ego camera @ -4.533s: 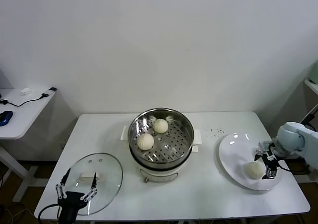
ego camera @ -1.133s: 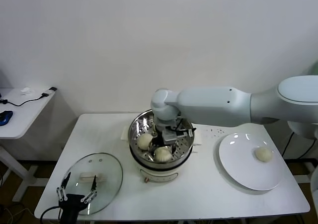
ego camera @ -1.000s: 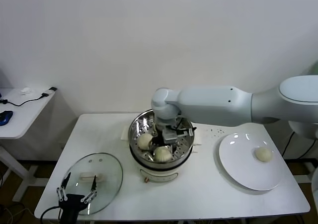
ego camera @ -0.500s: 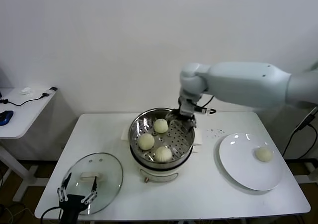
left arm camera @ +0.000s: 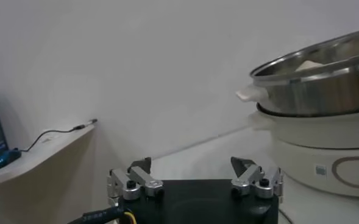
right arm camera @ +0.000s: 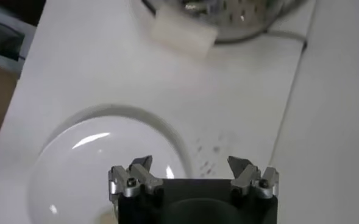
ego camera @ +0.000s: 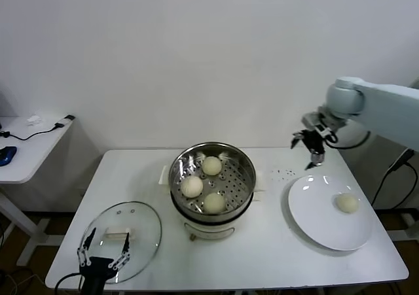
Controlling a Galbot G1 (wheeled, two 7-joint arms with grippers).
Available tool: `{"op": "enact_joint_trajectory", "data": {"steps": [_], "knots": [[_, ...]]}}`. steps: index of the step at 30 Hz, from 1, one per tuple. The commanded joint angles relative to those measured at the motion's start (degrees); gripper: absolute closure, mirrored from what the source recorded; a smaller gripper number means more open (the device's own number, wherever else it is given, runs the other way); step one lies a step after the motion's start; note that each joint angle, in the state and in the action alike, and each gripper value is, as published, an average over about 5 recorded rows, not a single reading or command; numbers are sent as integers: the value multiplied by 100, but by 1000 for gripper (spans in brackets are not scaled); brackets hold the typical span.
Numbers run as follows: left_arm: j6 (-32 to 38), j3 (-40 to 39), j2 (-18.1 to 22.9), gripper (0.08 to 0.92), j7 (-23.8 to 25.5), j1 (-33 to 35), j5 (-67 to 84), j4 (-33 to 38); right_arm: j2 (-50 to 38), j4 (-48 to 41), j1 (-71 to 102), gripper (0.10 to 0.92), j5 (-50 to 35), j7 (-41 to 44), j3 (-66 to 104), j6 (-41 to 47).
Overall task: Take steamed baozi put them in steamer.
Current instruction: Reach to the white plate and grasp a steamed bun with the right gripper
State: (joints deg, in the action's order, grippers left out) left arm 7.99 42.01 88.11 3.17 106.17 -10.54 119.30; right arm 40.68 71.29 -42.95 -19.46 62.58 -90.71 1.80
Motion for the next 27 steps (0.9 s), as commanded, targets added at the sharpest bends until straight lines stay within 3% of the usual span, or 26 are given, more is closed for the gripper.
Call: {"op": "enact_joint_trajectory", "data": {"steps": [1, 13, 27], "knots": [[-10, 2, 5, 177, 4, 20, -28, -17, -1686, -885, 3147, 203, 1476, 225, 2921, 151], [-47, 36, 97, 177, -3, 39, -156, -98, -964, -2233, 4816, 203, 2893, 184, 5055, -703], [-124, 19, 142, 177, -4, -59, -262, -200, -53, -3220, 4804, 203, 3303, 210, 5427, -896]]}}
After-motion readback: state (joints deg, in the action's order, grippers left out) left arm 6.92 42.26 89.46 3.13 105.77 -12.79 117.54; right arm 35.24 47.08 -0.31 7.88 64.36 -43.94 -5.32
